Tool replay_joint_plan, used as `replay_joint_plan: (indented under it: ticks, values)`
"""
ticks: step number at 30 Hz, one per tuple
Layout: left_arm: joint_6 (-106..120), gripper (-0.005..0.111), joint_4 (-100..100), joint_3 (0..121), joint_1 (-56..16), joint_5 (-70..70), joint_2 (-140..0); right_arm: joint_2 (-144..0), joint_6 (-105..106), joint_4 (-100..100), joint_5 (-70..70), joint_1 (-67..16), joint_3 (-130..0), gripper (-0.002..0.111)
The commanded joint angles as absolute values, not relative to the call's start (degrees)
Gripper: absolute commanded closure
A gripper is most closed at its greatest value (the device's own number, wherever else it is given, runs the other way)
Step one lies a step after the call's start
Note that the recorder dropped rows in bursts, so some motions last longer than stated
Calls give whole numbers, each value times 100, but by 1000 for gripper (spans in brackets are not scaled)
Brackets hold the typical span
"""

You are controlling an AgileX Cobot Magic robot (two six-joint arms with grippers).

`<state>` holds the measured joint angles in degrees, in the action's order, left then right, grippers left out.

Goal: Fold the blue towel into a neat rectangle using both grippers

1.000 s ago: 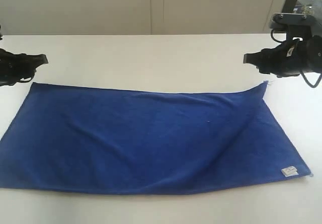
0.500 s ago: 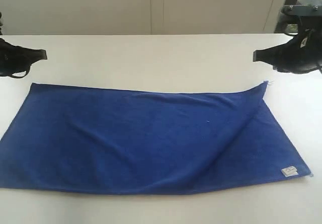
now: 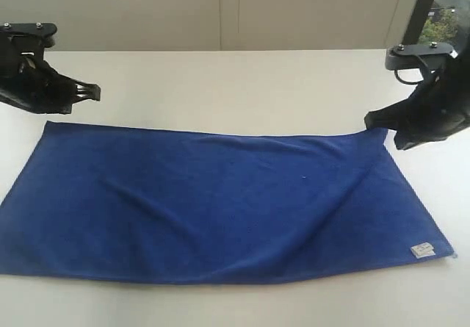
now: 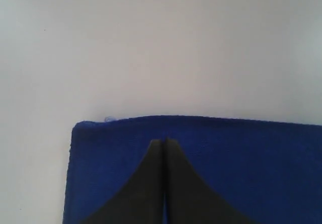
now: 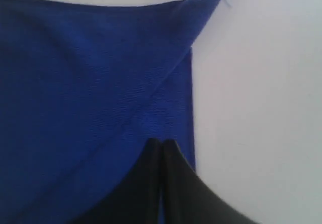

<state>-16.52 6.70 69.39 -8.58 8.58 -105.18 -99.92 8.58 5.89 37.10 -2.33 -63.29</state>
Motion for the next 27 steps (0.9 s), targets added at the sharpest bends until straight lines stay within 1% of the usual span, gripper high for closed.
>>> replay_joint_plan:
  ticks: [1, 4, 14, 19, 27]
  values:
    - [-1520, 107, 706, 7484, -875, 1412, -10879, -10189, 1224, 879, 4012, -165, -6552, 108]
    - [-1520, 107, 706, 7694, -875, 1424, -11100, -10335, 1224, 879, 4330, -94, -6552, 108]
    - [-1279, 107, 706, 7878, -875, 1463, -11722, -10566, 1275, 945, 4513, -105, -6480, 108]
    - [-1172, 107, 806, 7878, -865, 1353, -11832, -10600, 1275, 896, 4552, -105, -6455, 108]
    - [-1172, 107, 875, 7878, -801, 1326, -11832, -10588, 876, 361, 5284, -105, -6275, 108]
